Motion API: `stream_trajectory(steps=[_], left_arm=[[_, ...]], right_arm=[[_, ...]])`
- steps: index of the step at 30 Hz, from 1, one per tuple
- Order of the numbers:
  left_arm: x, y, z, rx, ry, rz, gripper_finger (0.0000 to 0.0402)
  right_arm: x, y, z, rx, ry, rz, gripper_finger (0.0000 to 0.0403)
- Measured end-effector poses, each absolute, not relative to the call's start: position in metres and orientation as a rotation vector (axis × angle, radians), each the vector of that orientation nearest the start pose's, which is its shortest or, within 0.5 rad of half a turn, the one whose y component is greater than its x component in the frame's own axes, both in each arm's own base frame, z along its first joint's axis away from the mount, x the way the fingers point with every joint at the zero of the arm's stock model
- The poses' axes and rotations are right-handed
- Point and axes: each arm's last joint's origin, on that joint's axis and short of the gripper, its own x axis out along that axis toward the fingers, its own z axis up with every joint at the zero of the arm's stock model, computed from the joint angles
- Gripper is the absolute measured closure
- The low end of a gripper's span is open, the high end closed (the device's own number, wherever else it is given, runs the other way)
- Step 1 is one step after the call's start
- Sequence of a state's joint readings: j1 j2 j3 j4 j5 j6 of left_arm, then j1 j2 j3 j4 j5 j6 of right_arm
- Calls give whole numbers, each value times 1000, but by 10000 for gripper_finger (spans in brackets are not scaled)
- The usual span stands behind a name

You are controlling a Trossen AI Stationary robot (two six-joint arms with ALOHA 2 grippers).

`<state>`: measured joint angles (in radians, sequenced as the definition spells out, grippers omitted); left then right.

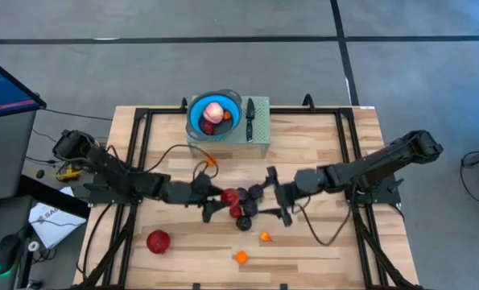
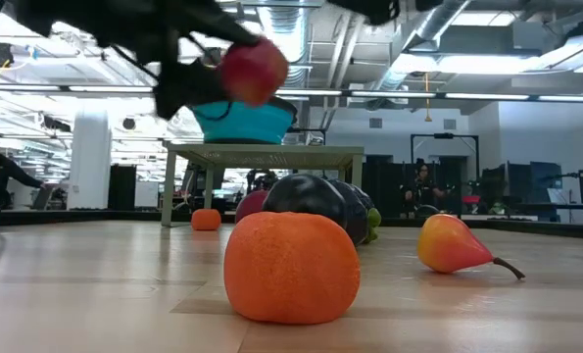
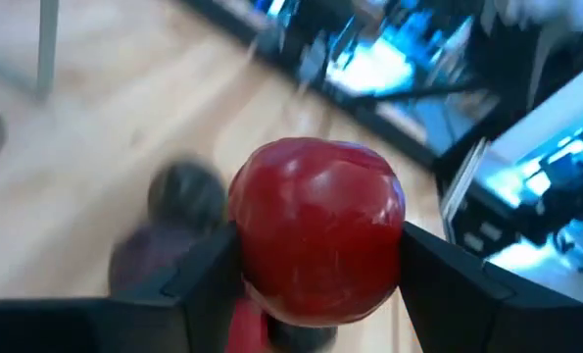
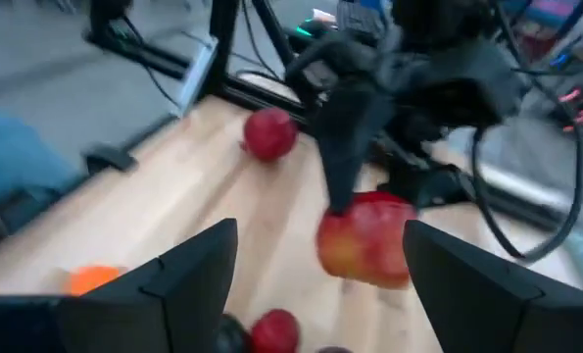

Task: Pick & Place Fruit
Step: Put the red apple into the blue strainer bowl

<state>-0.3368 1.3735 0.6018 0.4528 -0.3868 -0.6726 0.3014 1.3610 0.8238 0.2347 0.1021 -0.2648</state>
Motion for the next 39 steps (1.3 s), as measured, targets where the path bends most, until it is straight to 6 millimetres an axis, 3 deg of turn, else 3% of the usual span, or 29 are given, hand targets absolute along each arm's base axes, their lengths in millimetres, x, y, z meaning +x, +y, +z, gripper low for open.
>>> stream_trajectory(steps=[5, 13, 19, 33, 39], left_arm=[[272, -66, 219, -533, 154, 56, 166], [276, -59, 230, -537, 86, -111, 166], [276, -61, 236, -497, 41, -210, 158], [277, -56, 238, -504, 23, -184, 155], [277, -52, 237, -505, 22, -171, 158]], right_arm=[[288, 97, 244, -487, 342, 57, 117], [287, 100, 251, -502, 298, -135, 117], [295, 100, 246, -536, 267, -142, 117], [311, 100, 235, -627, 211, -91, 115], [314, 107, 234, -690, 159, -68, 79]])
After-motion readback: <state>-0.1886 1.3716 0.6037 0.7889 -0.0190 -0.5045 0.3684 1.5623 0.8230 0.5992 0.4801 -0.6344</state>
